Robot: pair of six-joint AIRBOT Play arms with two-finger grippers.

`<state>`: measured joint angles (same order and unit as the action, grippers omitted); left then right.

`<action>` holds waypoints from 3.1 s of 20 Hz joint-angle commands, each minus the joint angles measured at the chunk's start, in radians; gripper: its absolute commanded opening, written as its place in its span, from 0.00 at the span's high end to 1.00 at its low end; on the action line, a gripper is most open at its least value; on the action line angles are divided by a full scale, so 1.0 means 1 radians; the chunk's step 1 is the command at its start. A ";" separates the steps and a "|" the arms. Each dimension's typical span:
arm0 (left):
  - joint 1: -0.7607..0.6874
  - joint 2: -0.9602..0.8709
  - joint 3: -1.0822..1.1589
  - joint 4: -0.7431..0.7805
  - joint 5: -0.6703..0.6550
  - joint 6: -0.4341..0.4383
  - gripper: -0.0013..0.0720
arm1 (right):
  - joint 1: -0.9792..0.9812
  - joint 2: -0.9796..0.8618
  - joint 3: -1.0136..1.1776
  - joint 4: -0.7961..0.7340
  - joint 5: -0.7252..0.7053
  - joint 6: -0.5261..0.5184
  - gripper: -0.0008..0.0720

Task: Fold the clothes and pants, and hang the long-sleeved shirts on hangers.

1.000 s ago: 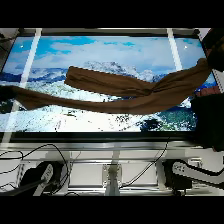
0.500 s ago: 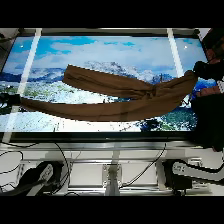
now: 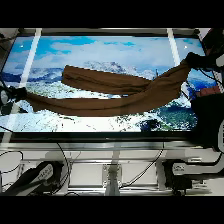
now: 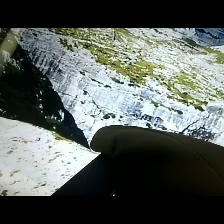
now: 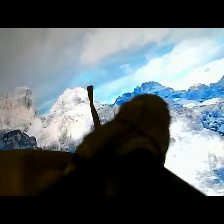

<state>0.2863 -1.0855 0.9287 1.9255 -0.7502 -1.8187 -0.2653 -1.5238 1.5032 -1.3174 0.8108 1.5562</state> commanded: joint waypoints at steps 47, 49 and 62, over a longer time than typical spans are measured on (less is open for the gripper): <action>0.000 -0.041 0.000 -0.052 0.018 0.004 0.96 | -0.156 -0.069 -0.414 0.539 -0.288 -0.108 0.28; 0.000 -0.041 0.000 -0.053 0.018 0.004 0.96 | -0.156 -0.071 -0.414 0.570 -0.269 -0.107 0.22; 0.000 -0.041 0.000 -0.053 0.019 0.004 0.96 | -0.094 -0.142 -0.410 0.533 -0.403 0.079 0.93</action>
<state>0.2863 -1.1259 0.9287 1.8729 -0.7330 -1.8153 -0.3820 -1.6646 1.0893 -0.7811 0.5121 1.6424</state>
